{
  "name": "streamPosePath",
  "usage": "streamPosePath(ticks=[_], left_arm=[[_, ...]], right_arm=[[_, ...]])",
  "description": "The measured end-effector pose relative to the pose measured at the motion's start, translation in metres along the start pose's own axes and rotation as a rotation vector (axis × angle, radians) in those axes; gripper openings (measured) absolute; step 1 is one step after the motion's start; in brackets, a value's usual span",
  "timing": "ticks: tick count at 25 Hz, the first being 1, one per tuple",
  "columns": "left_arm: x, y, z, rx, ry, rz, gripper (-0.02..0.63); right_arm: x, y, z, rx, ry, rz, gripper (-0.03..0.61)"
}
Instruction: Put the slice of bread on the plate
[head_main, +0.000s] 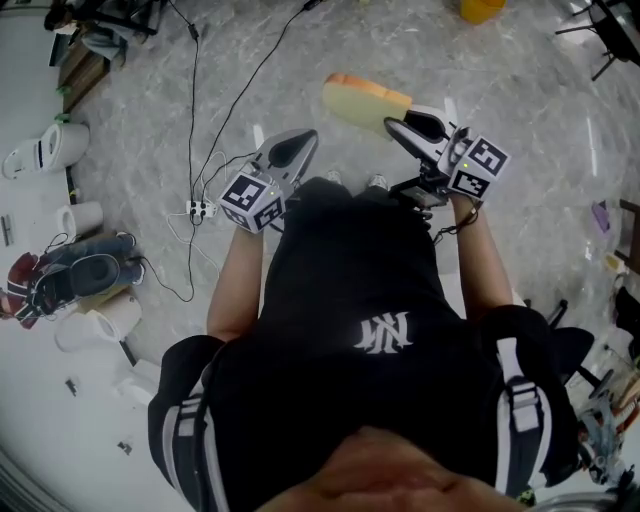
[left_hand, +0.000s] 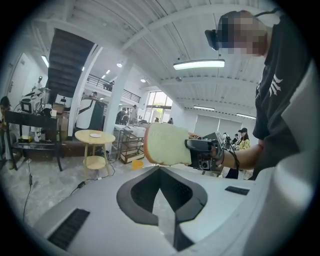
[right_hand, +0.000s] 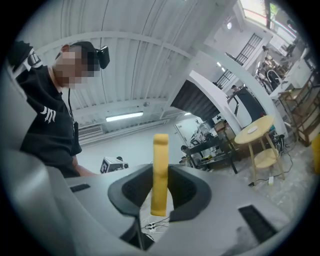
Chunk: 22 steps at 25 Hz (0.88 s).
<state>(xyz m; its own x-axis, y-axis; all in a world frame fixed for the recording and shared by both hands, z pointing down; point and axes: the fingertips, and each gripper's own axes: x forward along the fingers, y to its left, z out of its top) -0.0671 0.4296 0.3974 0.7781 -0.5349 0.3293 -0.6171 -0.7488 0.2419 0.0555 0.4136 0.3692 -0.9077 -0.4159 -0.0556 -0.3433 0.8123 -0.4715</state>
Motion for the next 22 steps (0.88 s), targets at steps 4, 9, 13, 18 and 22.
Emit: streamPosePath(ticks=[4, 9, 13, 18, 22], left_arm=[[-0.001, 0.015, 0.004, -0.027, 0.003, -0.009, 0.012], [0.020, 0.003, 0.000, -0.015, 0.010, -0.031, 0.012], [0.042, 0.003, -0.007, -0.030, 0.010, -0.067, 0.012], [0.074, 0.022, 0.005, -0.041, -0.014, -0.109, 0.012], [0.088, 0.058, 0.018, -0.062, -0.039, -0.098, 0.012]], right_arm=[[0.005, -0.005, -0.003, 0.022, -0.010, -0.016, 0.091], [-0.021, -0.012, -0.012, 0.042, -0.015, -0.053, 0.091], [-0.034, -0.025, -0.010, 0.043, -0.021, -0.089, 0.091], [-0.040, -0.057, 0.004, 0.046, -0.011, -0.145, 0.091], [-0.029, -0.089, 0.020, 0.042, 0.001, -0.200, 0.091]])
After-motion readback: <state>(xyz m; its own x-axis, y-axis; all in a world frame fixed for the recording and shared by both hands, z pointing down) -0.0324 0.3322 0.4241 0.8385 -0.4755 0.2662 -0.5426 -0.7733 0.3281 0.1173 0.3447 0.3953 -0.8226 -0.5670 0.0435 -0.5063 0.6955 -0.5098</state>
